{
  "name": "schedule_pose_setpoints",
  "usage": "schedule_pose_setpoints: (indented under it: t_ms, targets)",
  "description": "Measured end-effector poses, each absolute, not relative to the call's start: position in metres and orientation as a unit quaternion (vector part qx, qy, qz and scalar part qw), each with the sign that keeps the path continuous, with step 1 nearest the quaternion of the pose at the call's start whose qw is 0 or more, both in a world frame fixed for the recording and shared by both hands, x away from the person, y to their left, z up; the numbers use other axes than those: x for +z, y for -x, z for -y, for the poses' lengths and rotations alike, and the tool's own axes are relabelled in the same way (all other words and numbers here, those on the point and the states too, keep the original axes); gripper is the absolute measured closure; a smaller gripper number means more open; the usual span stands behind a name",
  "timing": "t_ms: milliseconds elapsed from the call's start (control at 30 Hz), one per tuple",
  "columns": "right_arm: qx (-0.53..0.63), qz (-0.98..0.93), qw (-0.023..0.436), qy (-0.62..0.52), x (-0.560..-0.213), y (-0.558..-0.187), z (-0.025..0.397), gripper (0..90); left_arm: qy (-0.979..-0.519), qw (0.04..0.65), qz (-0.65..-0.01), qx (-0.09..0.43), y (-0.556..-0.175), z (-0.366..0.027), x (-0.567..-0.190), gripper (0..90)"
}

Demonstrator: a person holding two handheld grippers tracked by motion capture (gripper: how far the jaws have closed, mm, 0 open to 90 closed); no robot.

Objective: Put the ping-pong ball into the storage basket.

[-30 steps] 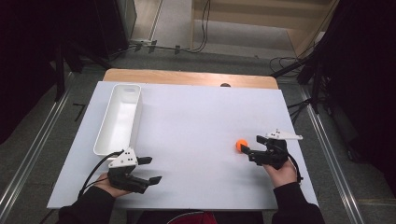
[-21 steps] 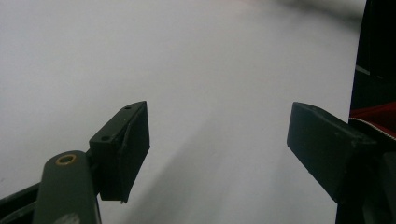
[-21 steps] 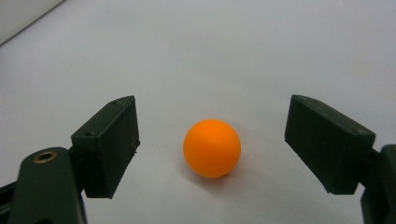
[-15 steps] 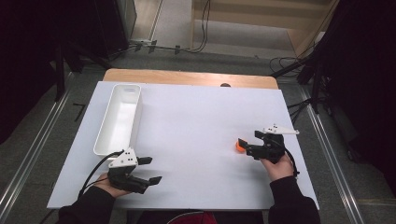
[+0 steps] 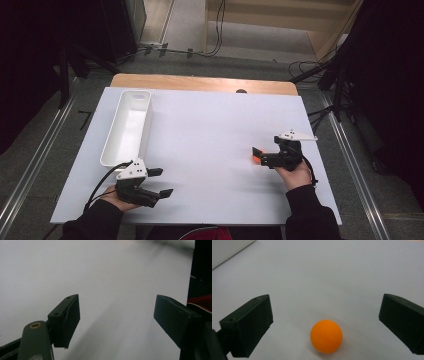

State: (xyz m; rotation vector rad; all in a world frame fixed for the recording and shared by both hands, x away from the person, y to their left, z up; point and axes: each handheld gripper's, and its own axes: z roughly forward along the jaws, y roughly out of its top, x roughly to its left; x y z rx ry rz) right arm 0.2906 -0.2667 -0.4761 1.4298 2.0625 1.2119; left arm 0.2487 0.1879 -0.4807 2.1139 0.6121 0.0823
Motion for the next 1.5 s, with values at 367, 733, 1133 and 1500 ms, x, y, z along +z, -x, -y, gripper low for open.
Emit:
schedule_pose_setpoints:
  t_ms: [367,733,1133,1500]
  targets:
    - [0.424,-0.733,0.165,-0.505,-0.481,-0.292,0.264,0.0,-0.857,0.451,-0.247,0.033,-0.249,-0.188,-0.481,21.5]
    - [0.402,-0.743,0.166,-0.509,-0.492,-0.294,0.263,0.0,-0.857,0.45,-0.247,0.033,-0.248,-0.188,-0.481,21.4]
    - [0.372,-0.758,0.154,-0.514,-0.504,-0.297,0.26,0.0,-0.858,0.449,-0.245,0.032,-0.248,-0.188,-0.481,21.4]
    - [0.335,-0.777,0.151,-0.512,-0.516,-0.3,0.254,0.0,-0.858,0.45,-0.246,0.033,-0.248,-0.188,-0.481,21.4]
